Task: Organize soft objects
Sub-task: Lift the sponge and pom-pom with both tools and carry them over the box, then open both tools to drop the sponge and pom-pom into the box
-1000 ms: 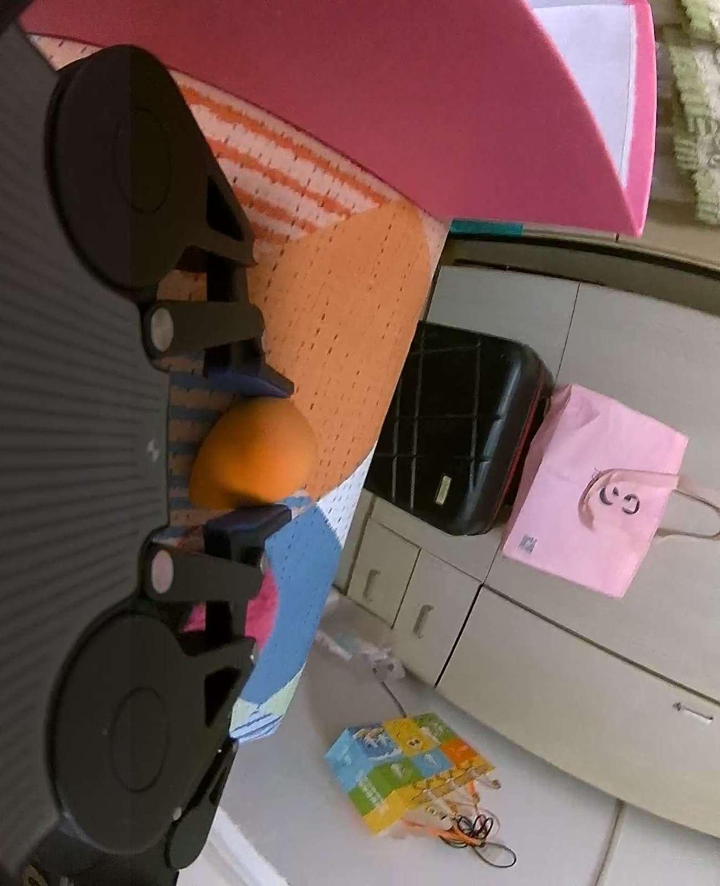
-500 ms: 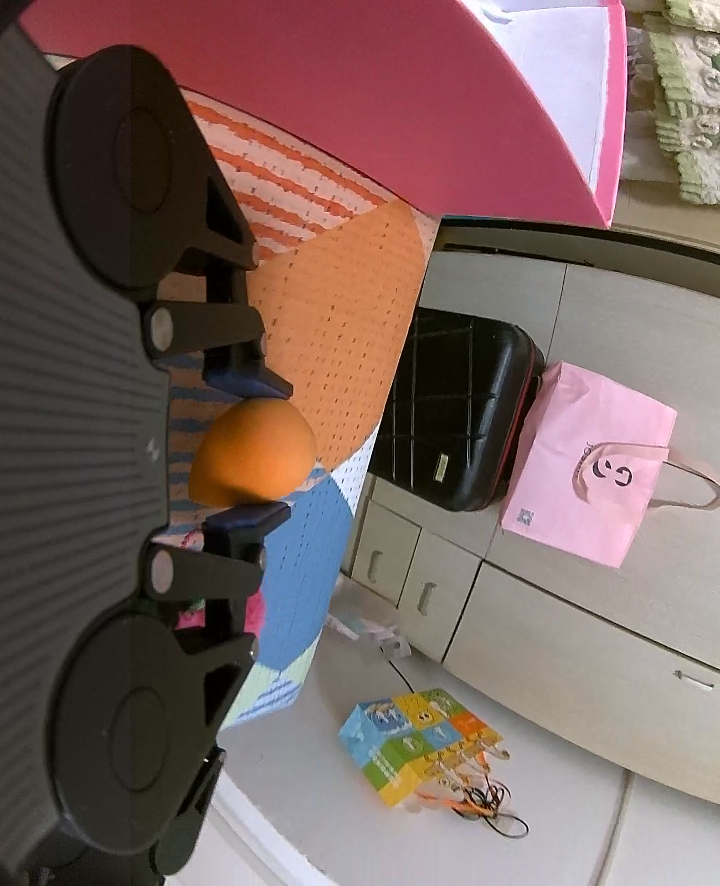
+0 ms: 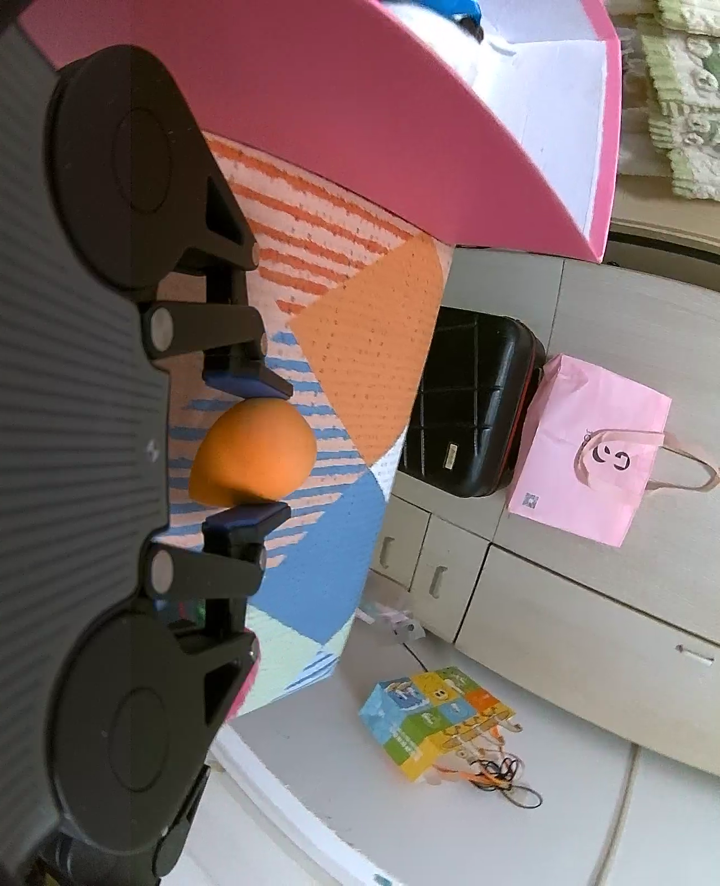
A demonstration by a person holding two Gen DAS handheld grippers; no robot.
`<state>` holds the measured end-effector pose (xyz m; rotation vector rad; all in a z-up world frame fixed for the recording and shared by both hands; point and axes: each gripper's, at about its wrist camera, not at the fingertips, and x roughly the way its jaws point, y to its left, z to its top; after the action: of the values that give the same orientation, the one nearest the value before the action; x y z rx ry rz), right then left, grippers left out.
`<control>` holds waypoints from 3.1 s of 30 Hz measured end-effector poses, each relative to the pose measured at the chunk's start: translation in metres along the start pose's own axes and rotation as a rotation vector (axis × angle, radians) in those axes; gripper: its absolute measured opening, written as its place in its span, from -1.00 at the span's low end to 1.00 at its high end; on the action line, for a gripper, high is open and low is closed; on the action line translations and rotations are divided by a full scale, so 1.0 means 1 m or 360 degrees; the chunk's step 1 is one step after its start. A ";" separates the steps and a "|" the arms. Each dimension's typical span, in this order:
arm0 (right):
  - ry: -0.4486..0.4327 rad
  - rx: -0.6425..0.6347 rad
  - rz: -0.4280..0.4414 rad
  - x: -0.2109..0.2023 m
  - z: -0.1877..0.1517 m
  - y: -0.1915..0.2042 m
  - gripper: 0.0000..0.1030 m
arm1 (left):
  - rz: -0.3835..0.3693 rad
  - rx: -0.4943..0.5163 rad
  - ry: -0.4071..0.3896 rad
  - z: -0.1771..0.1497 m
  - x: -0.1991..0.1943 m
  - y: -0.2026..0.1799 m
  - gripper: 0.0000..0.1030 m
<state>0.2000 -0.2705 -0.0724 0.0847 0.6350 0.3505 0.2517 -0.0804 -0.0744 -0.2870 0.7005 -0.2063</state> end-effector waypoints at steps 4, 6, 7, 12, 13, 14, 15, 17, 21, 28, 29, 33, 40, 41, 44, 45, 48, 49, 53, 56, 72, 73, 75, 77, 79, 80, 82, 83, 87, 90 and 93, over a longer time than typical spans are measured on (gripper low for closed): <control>-0.0018 0.0031 -0.0019 -0.013 -0.011 0.008 0.02 | -0.0035 0.0066 0.0020 -0.010 -0.013 -0.001 -0.26; -0.0044 0.0027 -0.0032 -0.022 -0.018 0.013 0.02 | -0.0048 0.0109 0.0028 -0.015 -0.020 -0.003 -0.26; -0.0045 0.0032 -0.0039 -0.026 -0.021 0.015 0.02 | -0.0060 0.0127 0.0035 -0.018 -0.024 -0.003 -0.26; -0.0040 0.0025 -0.0057 -0.046 -0.034 0.030 0.02 | -0.0100 0.0184 0.0055 -0.029 -0.044 0.002 -0.26; -0.0033 0.0013 -0.0063 -0.050 -0.036 0.034 0.02 | -0.0101 0.0187 0.0063 -0.032 -0.047 0.003 -0.26; -0.0024 -0.0003 -0.0070 -0.054 -0.039 0.037 0.02 | -0.0113 0.0186 0.0075 -0.034 -0.051 0.005 -0.26; -0.0012 -0.0018 -0.0080 -0.058 -0.041 0.041 0.02 | -0.0134 0.0180 0.0084 -0.035 -0.055 0.007 -0.26; 0.0004 -0.0038 -0.0083 -0.066 -0.045 0.047 0.02 | -0.0173 0.0175 0.0087 -0.039 -0.066 0.011 -0.26; 0.0005 -0.0047 -0.0046 -0.082 -0.056 0.057 0.02 | -0.0169 0.0219 0.0041 -0.047 -0.090 0.017 -0.26; 0.0022 -0.0079 0.0028 -0.101 -0.067 0.087 0.02 | -0.0195 0.0337 0.0035 -0.056 -0.133 0.033 -0.26; 0.0021 -0.0087 0.0042 -0.104 -0.067 0.091 0.02 | -0.0213 0.0347 0.0030 -0.057 -0.140 0.037 -0.26; 0.0033 -0.0119 0.0137 -0.113 -0.064 0.112 0.02 | -0.0279 0.0342 0.0052 -0.057 -0.167 0.058 -0.26; -0.0006 -0.0197 0.0412 -0.113 -0.050 0.149 0.02 | -0.0287 0.0321 0.0000 -0.047 -0.204 0.085 -0.26; -0.0007 -0.0217 0.0431 -0.111 -0.047 0.153 0.02 | -0.0299 0.0307 -0.0016 -0.044 -0.209 0.089 -0.26; -0.0026 -0.0275 0.0494 -0.106 -0.034 0.170 0.02 | -0.0320 0.0279 -0.0069 -0.037 -0.222 0.101 -0.26; -0.0038 -0.0296 0.0509 -0.105 -0.030 0.175 0.02 | -0.0326 0.0271 -0.0086 -0.035 -0.225 0.104 -0.26; -0.0082 -0.0340 0.0547 -0.101 -0.020 0.187 0.02 | -0.0348 0.0232 -0.0117 -0.028 -0.230 0.115 -0.26; -0.0099 -0.0350 0.0562 -0.099 -0.015 0.191 0.02 | -0.0356 0.0220 -0.0122 -0.025 -0.230 0.118 -0.26; -0.0171 -0.0392 0.0590 -0.087 0.006 0.205 0.02 | -0.0368 0.0196 -0.0143 -0.010 -0.225 0.127 -0.26; -0.0214 -0.0423 0.0596 -0.076 0.021 0.215 0.02 | -0.0352 0.0186 -0.0179 0.001 -0.222 0.135 -0.26; -0.0106 -0.0657 0.0488 0.018 0.094 0.241 0.02 | -0.0131 0.0179 -0.0136 0.084 -0.151 0.172 -0.25; -0.0087 -0.0663 0.0482 0.024 0.098 0.243 0.02 | -0.0111 0.0151 -0.0112 0.088 -0.144 0.176 -0.25; -0.0050 -0.0685 0.0470 0.040 0.104 0.248 0.02 | -0.0084 0.0119 -0.0085 0.093 -0.132 0.183 -0.25; -0.0021 -0.0700 0.0451 0.055 0.106 0.251 0.02 | -0.0065 0.0071 -0.0045 0.096 -0.120 0.192 -0.25; 0.0009 -0.0702 0.0433 0.069 0.107 0.252 0.02 | -0.0052 0.0027 -0.0016 0.100 -0.109 0.200 -0.25; 0.0014 -0.0704 0.0421 0.075 0.107 0.253 0.02 | -0.0044 0.0015 -0.0016 0.101 -0.106 0.202 -0.25; 0.0018 -0.0707 0.0407 0.083 0.109 0.253 0.02 | -0.0034 0.0004 -0.0022 0.106 -0.100 0.205 -0.25; 0.0013 -0.0707 0.0400 0.086 0.110 0.253 0.02 | -0.0028 -0.0001 -0.0025 0.108 -0.099 0.206 -0.25; 0.0057 -0.0685 0.0418 0.098 0.115 0.252 0.07 | 0.0018 0.0007 -0.0015 0.111 -0.090 0.206 -0.20; 0.0108 -0.0681 0.0398 0.108 0.112 0.252 0.25 | 0.0026 0.0012 -0.0024 0.111 -0.091 0.203 0.05; 0.0106 -0.0682 0.0366 0.108 0.108 0.252 0.36 | 0.0075 0.0065 -0.0069 0.110 -0.099 0.195 0.25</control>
<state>0.2709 0.0067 -0.0004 -0.2667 0.6052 0.7071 0.2677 0.1522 0.0013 -0.2352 0.6587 -0.1685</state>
